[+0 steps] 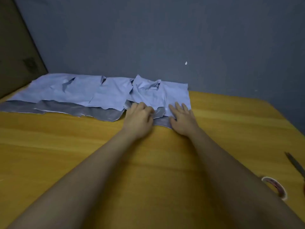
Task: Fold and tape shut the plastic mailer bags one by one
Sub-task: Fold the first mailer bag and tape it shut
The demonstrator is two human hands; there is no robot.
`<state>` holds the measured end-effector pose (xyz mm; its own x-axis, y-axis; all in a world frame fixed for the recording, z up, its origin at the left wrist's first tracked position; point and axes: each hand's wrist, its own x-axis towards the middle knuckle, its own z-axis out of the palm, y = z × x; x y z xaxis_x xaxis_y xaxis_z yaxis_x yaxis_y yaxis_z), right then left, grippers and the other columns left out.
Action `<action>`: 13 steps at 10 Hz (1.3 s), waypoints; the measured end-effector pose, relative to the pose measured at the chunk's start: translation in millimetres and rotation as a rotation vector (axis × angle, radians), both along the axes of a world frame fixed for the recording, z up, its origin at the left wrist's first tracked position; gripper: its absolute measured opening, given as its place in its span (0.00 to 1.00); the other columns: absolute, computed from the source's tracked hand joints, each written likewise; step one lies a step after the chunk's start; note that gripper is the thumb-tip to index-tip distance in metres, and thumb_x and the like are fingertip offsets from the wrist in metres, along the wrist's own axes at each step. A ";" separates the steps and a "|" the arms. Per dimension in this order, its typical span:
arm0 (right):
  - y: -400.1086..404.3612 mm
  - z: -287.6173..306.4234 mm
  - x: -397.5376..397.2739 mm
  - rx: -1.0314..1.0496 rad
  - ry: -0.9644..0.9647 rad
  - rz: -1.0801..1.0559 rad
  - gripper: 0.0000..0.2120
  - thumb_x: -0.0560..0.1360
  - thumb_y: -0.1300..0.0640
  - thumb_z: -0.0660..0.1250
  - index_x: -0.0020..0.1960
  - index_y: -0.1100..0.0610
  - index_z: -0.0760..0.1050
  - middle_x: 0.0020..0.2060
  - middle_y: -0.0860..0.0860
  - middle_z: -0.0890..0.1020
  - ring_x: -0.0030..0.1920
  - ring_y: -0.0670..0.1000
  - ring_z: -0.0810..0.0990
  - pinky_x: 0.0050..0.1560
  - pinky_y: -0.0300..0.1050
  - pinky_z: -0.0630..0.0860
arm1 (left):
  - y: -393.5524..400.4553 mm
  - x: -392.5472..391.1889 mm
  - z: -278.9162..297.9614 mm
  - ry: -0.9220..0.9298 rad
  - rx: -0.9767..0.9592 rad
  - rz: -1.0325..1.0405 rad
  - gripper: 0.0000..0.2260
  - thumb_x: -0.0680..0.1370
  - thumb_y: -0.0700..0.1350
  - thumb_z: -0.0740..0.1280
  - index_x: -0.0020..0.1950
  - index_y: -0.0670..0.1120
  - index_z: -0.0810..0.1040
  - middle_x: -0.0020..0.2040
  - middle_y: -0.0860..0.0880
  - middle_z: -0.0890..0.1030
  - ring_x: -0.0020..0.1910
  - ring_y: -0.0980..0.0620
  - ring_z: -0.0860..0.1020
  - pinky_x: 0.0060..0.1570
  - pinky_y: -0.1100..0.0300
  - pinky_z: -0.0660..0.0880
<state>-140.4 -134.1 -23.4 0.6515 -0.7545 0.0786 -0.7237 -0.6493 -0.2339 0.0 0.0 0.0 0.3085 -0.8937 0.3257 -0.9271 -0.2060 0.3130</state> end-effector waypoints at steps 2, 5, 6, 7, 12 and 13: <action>-2.9 -8.2 -3.6 0.099 0.177 0.003 0.25 0.82 0.42 0.43 0.78 0.44 0.45 0.78 0.49 0.46 0.77 0.52 0.43 0.75 0.55 0.40 | -9.3 -6.7 0.6 -0.027 -0.042 -0.017 0.13 0.79 0.44 0.57 0.61 0.48 0.76 0.55 0.48 0.73 0.55 0.47 0.67 0.48 0.59 0.58; 33.4 -2.9 -28.6 0.149 0.197 -0.021 0.26 0.82 0.40 0.43 0.78 0.43 0.45 0.78 0.48 0.44 0.77 0.52 0.41 0.75 0.55 0.39 | 19.8 -27.8 1.4 -0.066 -0.011 -0.074 0.13 0.79 0.44 0.58 0.61 0.49 0.75 0.58 0.49 0.73 0.58 0.47 0.67 0.52 0.56 0.61; 51.7 -2.1 -41.4 0.156 0.200 -0.023 0.26 0.81 0.40 0.43 0.78 0.43 0.45 0.78 0.48 0.44 0.77 0.51 0.41 0.75 0.55 0.38 | 34.8 -34.3 2.2 -0.063 0.037 -0.080 0.14 0.79 0.45 0.58 0.63 0.49 0.73 0.60 0.49 0.72 0.60 0.47 0.66 0.54 0.56 0.61; 69.1 -2.8 -52.6 0.161 0.190 -0.018 0.26 0.81 0.40 0.43 0.78 0.43 0.45 0.78 0.48 0.44 0.77 0.51 0.41 0.75 0.55 0.38 | 50.1 -41.1 2.0 -0.040 0.093 -0.082 0.15 0.79 0.46 0.57 0.65 0.49 0.71 0.62 0.48 0.71 0.62 0.47 0.66 0.57 0.55 0.62; 155.4 -3.2 -93.6 0.170 0.160 0.034 0.25 0.82 0.41 0.45 0.77 0.42 0.47 0.78 0.47 0.45 0.77 0.50 0.41 0.75 0.54 0.38 | 125.3 -61.3 -7.5 0.053 0.198 -0.201 0.20 0.79 0.39 0.56 0.71 0.46 0.67 0.72 0.48 0.67 0.70 0.48 0.64 0.66 0.56 0.62; 173.3 -2.8 -99.6 0.175 0.164 0.055 0.25 0.82 0.41 0.45 0.77 0.42 0.47 0.78 0.47 0.45 0.77 0.50 0.41 0.74 0.53 0.38 | 138.6 -63.0 -10.1 0.086 0.165 -0.228 0.20 0.79 0.38 0.56 0.72 0.44 0.67 0.73 0.47 0.67 0.72 0.49 0.64 0.68 0.57 0.62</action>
